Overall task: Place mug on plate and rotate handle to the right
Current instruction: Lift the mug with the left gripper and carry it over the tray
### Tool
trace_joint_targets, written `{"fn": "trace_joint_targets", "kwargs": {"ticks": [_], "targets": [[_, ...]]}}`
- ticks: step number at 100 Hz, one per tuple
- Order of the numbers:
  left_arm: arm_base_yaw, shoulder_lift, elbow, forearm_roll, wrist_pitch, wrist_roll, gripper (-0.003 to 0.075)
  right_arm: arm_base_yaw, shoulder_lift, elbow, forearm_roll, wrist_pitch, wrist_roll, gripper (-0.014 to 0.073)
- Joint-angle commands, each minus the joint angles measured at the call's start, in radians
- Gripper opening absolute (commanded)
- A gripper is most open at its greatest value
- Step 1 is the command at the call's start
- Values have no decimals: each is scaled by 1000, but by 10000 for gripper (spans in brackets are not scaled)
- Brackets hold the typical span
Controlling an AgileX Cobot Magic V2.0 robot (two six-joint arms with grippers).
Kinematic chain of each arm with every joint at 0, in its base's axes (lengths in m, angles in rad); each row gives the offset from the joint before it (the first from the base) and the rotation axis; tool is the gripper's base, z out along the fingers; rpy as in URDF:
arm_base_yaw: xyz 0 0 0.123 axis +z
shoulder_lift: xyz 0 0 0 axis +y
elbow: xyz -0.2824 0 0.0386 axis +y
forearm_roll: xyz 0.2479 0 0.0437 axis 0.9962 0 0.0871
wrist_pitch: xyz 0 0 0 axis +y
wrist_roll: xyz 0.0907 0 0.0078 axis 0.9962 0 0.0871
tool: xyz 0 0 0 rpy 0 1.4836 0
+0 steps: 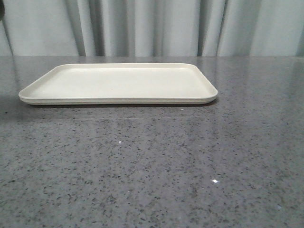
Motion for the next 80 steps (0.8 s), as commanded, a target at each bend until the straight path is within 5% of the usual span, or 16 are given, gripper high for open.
{"fn": "trace_joint_targets", "kwargs": {"ticks": [1,80], "targets": [[-22,38,-80,-43,-34,-7,-20,-1,13,-35,4,-79,-5,492],[-382,600,-571,-41,-21,-7,-20,-1,13,-35,4,-82,-5,492]]}}
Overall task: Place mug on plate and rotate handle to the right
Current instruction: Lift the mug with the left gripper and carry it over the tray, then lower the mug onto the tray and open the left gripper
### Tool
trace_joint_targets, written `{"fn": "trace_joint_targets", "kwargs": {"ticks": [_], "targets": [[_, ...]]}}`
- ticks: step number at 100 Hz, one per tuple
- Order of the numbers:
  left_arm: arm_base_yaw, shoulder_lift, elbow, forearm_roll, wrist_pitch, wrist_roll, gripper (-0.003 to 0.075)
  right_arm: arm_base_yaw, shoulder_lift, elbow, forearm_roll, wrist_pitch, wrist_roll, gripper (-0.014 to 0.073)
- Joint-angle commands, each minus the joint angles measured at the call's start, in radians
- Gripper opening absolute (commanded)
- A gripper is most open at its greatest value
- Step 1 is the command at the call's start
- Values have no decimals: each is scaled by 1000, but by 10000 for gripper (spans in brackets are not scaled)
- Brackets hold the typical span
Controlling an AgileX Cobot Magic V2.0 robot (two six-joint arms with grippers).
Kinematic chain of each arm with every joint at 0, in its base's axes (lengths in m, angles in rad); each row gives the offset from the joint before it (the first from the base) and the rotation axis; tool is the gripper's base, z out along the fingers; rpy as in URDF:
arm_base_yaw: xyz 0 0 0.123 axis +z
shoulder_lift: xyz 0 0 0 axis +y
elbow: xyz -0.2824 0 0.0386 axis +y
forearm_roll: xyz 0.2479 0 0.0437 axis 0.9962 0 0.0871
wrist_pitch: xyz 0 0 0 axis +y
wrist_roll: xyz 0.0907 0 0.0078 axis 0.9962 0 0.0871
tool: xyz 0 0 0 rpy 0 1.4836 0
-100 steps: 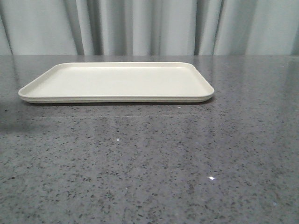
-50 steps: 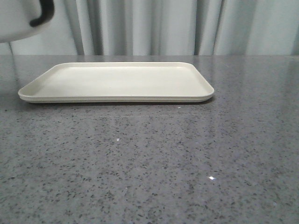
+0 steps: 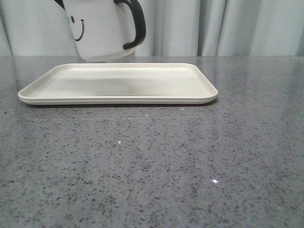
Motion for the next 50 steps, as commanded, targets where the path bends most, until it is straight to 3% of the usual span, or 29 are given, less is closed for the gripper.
{"fn": "trace_joint_targets", "kwargs": {"ticks": [1,50], "targets": [[-21,1,-74,-28,-27,-7,-20,-1,13,-35,4,-82,-5,492],[-48,114,-109,19,-23,-10,-20,-1,13,-35,4,-82,-5,492]]}}
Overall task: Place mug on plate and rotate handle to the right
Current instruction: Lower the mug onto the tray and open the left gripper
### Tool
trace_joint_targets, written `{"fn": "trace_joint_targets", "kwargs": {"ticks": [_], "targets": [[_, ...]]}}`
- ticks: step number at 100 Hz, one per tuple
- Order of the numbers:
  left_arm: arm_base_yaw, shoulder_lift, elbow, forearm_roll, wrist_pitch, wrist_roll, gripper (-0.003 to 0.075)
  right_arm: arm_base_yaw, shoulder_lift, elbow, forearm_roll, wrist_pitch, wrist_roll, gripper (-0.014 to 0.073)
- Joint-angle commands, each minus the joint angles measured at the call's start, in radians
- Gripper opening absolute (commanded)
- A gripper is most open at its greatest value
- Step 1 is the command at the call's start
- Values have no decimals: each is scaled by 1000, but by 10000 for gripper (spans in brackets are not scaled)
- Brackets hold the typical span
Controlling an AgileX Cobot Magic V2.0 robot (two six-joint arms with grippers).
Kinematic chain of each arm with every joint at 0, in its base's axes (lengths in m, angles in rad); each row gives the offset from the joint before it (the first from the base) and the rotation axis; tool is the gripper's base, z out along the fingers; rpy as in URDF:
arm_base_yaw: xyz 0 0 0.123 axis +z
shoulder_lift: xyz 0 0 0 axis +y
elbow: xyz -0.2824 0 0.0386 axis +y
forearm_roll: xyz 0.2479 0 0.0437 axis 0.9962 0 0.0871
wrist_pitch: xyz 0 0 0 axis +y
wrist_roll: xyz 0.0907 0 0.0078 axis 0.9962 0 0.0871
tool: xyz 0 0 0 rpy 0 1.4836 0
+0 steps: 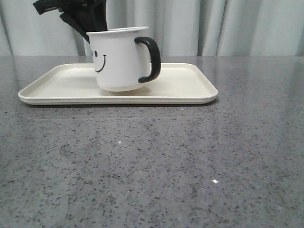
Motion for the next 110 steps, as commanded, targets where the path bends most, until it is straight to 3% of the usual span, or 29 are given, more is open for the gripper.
{"fn": "trace_joint_targets", "kwargs": {"ticks": [1,73,83,110], "targets": [[-7,-47,-38,-6,-33,-10,-20,-1,13,-35,4,-82,-5,492],[-7,-17,-38,6,-27,-8,-15,-1,13,-35,4,-82,-5,492],[-7,-17,-38,-1,-27,0,37,-1,13,-35,4,-82,-5,492],[-7,-17,-38,-6,-31,0,290,-1,13,-35,4,-82,-5,492]]}}
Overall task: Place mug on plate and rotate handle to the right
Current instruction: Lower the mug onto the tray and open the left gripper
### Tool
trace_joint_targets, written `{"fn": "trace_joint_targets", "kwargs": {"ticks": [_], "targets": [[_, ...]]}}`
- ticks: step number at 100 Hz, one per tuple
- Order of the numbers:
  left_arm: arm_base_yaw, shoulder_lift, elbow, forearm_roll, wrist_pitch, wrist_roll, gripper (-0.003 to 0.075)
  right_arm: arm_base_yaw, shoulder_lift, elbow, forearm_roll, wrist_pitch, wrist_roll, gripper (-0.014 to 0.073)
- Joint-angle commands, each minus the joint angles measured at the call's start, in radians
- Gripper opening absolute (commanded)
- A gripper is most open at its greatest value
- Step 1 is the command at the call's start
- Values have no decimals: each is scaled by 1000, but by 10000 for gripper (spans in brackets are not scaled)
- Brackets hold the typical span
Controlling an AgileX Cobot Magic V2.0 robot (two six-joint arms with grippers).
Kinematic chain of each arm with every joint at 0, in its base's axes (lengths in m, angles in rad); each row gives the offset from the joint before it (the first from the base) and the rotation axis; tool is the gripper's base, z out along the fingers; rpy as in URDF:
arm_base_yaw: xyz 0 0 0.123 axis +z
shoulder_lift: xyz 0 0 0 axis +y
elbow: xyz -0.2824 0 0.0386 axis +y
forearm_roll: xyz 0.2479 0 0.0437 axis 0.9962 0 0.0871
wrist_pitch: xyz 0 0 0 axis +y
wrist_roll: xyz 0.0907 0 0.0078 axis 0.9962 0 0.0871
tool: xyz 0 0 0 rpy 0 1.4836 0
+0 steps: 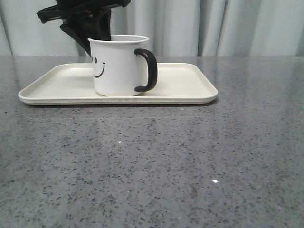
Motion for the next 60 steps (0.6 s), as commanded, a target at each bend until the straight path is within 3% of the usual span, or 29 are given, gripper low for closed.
{"fn": "trace_joint_targets", "kwargs": {"ticks": [1,13,20,60], "targets": [[-7,-53,-27,-22,-26,0,298,-1,13,-35,4,-82,-5,492],[-7,-55,-27,-24,-37,0,455,-1,13,-35,4,-82,-5,492],[-7,-58,-27,-31,-43,0,508,-1,13,-35,4,-82,-5,492],[-7,-174,-27,-29,-71,0,515,-1,13,-35,4,-82,-5,492]]}}
